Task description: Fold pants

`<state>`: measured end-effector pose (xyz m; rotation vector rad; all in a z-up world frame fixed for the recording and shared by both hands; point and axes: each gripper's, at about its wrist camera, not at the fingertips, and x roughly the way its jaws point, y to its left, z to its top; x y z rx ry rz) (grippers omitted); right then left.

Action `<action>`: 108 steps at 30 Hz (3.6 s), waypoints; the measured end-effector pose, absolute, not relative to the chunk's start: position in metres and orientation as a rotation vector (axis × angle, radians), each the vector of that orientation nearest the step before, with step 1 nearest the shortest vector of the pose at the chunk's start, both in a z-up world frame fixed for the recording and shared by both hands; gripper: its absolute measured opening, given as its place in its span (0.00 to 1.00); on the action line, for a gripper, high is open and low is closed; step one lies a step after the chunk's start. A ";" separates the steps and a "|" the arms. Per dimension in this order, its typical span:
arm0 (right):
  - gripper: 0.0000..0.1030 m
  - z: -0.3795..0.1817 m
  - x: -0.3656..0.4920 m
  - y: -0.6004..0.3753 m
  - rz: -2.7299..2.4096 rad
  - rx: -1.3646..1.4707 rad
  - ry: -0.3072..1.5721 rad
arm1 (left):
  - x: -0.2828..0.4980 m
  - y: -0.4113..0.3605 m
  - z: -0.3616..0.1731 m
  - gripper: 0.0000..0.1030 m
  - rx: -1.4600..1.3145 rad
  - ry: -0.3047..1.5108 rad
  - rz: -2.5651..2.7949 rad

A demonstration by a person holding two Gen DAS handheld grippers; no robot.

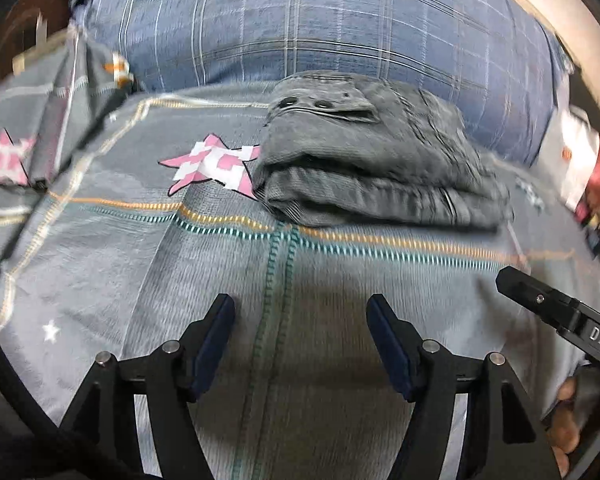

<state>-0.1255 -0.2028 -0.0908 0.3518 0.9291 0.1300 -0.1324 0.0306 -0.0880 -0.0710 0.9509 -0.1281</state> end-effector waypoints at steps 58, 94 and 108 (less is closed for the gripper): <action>0.90 0.063 -0.276 -0.152 0.082 0.179 0.776 | -0.263 0.052 0.042 0.82 0.020 0.901 0.066; 0.90 0.052 -0.269 -0.149 0.091 0.183 0.810 | -0.255 0.054 0.033 0.82 0.031 0.923 0.074; 0.90 0.040 -0.256 -0.145 0.088 0.179 0.839 | -0.240 0.056 0.019 0.82 0.030 0.960 0.067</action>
